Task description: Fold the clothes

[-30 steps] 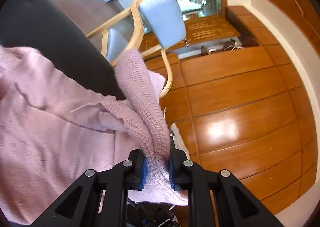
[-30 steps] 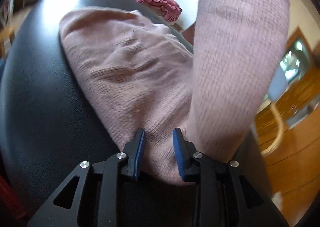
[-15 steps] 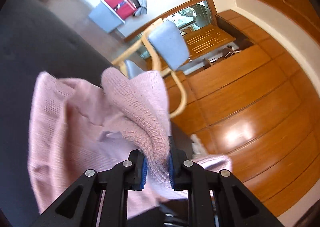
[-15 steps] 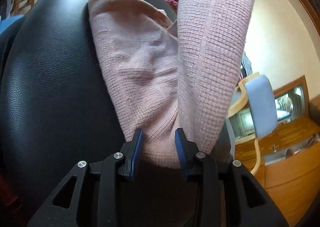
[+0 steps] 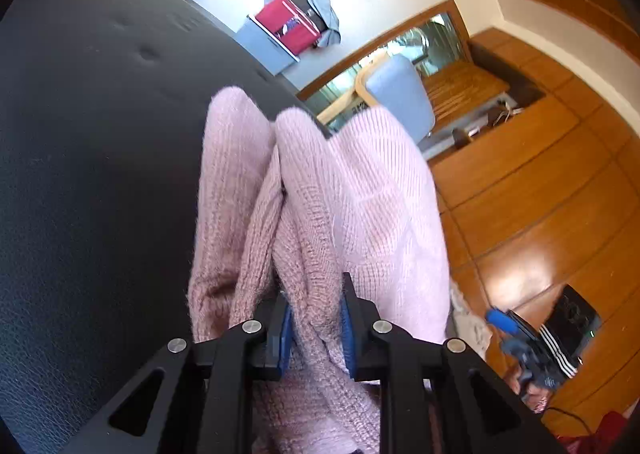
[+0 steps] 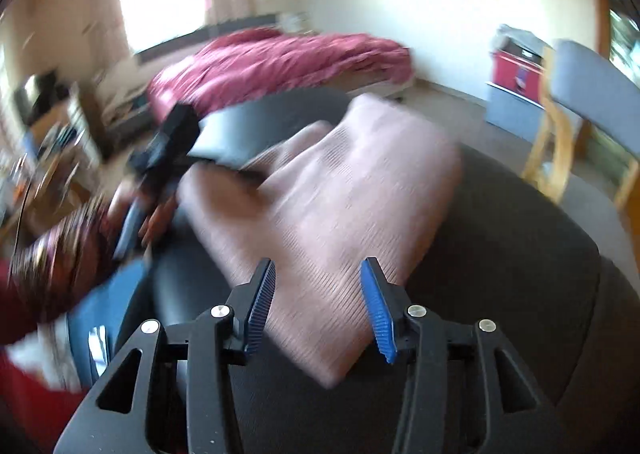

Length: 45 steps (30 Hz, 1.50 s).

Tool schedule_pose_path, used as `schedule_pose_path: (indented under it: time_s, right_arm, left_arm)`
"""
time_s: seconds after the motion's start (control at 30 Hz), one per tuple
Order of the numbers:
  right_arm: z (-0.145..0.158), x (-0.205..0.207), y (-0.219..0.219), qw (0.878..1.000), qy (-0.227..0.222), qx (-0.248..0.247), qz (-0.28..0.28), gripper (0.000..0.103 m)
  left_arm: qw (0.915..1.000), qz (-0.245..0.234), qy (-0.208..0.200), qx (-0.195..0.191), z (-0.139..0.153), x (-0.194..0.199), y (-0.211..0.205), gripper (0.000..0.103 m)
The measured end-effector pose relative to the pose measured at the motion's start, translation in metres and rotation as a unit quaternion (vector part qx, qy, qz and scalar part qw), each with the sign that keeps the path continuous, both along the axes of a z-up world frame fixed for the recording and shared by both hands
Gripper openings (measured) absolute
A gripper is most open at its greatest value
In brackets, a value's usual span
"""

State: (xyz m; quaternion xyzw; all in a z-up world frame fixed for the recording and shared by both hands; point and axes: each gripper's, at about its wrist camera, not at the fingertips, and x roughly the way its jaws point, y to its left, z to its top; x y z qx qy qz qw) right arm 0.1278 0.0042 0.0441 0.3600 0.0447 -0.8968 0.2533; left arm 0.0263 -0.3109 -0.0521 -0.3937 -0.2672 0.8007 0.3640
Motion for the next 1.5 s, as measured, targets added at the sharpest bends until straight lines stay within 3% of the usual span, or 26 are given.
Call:
schedule_pose_path:
  time_s: [0.3, 0.43, 0.53, 0.57, 0.63, 0.73, 0.87, 1.0, 1.07, 1.17, 1.37, 1.43, 1.5]
  right_arm:
    - [-0.003, -0.108, -0.043, 0.999, 0.028, 0.017, -0.016, 0.048]
    - [-0.03, -0.158, -0.064, 0.997, -0.003, 0.067, -0.032, 0.048]
    - [-0.049, -0.172, -0.063, 0.997, -0.029, 0.067, -0.039, 0.048]
    - [-0.056, -0.174, -0.063, 0.996, -0.034, 0.066, -0.041, 0.048]
    - [-0.063, -0.172, -0.064, 0.995, -0.023, 0.085, -0.044, 0.048]
    - [-0.05, -0.164, -0.078, 0.991, 0.019, 0.123, -0.037, 0.048]
    - [-0.032, -0.161, -0.108, 0.988, 0.057, 0.139, 0.015, 0.048]
    - [-0.07, -0.194, -0.131, 0.976, -0.012, 0.217, 0.016, 0.048]
    - [-0.085, -0.208, -0.119, 0.982, -0.053, 0.179, -0.012, 0.049]
    - [-0.081, -0.21, -0.105, 0.989, -0.059, 0.13, -0.043, 0.051]
    - [-0.058, -0.163, -0.105, 0.989, 0.032, 0.142, -0.022, 0.051]
    - [-0.046, -0.132, -0.098, 0.989, 0.064, 0.128, -0.024, 0.051]
    - [-0.04, -0.104, -0.098, 0.993, 0.063, 0.097, -0.006, 0.052]
  left_arm:
    - [0.9958, 0.011, 0.059, 0.069, 0.019, 0.002, -0.022, 0.02]
    - [0.9971, 0.043, -0.003, 0.062, -0.011, -0.024, -0.038, 0.02]
    - [0.9943, 0.056, -0.054, 0.073, -0.043, -0.029, -0.046, 0.02]
    - [0.992, 0.056, -0.049, 0.102, -0.043, -0.027, -0.054, 0.02]
    - [0.9897, 0.074, -0.019, 0.121, -0.04, -0.021, -0.066, 0.017]
    - [0.9815, 0.093, -0.049, 0.161, -0.055, -0.021, -0.076, 0.016]
    - [0.9823, 0.087, -0.036, 0.162, -0.053, -0.018, -0.076, 0.016]
    - [0.9882, 0.078, -0.007, 0.132, -0.037, -0.017, -0.057, 0.017]
    - [0.9885, 0.078, 0.01, 0.129, -0.032, -0.013, -0.056, 0.017]
    - [0.9865, 0.09, 0.03, 0.133, -0.023, -0.005, -0.061, 0.019]
    - [0.9782, 0.135, 0.087, 0.132, 0.007, 0.039, -0.089, 0.021]
    - [0.9782, 0.127, 0.098, 0.132, 0.018, 0.052, -0.089, 0.024]
    - [0.9839, 0.119, 0.091, 0.098, 0.025, 0.058, -0.08, 0.024]
